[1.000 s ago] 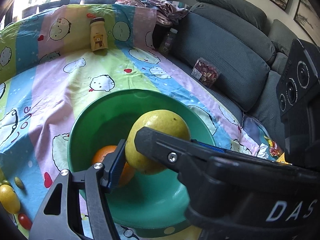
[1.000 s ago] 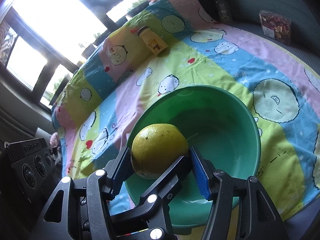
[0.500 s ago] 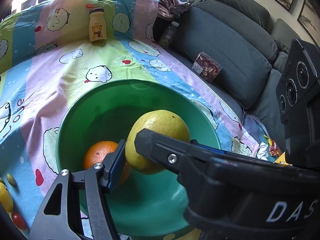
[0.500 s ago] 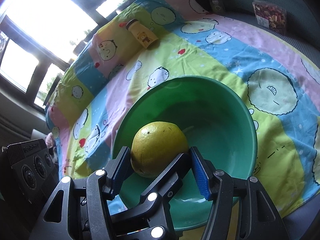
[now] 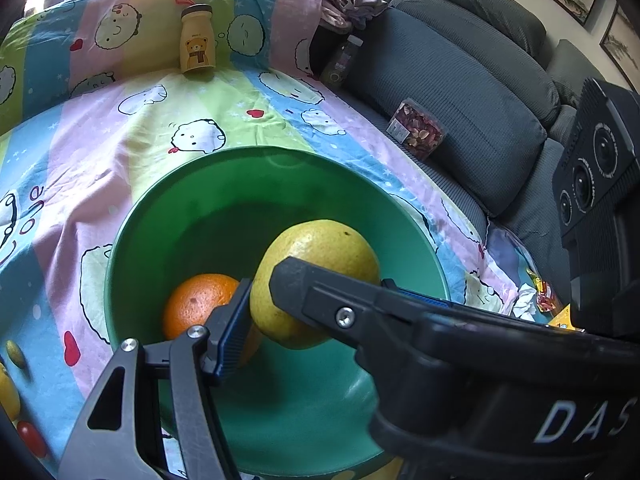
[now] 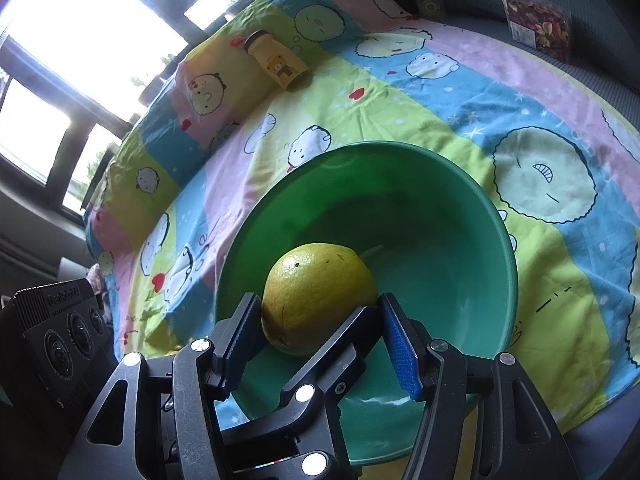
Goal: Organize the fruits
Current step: 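Lower the pomelo into the basin beside the orange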
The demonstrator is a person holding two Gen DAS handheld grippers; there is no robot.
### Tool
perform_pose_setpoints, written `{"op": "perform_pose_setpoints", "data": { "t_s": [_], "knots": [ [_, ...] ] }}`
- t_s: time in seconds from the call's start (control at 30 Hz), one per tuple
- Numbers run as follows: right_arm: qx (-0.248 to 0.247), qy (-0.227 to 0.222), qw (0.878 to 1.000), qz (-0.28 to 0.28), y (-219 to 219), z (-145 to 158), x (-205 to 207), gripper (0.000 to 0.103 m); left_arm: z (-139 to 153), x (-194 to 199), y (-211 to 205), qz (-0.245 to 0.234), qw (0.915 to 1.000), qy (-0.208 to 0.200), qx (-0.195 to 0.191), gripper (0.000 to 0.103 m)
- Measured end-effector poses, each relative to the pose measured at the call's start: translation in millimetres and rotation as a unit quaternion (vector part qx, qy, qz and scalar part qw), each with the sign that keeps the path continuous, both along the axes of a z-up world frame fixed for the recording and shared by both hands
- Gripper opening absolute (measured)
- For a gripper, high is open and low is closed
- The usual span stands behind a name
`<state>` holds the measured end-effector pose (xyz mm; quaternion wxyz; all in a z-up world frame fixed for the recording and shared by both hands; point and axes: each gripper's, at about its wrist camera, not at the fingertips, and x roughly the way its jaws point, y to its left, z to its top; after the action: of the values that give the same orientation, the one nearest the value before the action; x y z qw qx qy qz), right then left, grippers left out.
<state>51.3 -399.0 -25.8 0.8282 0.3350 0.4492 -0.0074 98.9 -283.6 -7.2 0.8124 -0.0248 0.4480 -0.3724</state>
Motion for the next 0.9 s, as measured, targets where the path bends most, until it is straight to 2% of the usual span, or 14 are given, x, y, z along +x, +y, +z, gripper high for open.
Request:
{"op": "perform_pose_setpoints", "data": {
  "t_s": [0.9],
  "knots": [
    [-0.012,0.014,1.000,-0.009,-3.3,-1.6,1.5,0.063,-7.5,3.1,-3.8,-0.008,0.9997,0.020,-0.006,0.062]
  ]
}}
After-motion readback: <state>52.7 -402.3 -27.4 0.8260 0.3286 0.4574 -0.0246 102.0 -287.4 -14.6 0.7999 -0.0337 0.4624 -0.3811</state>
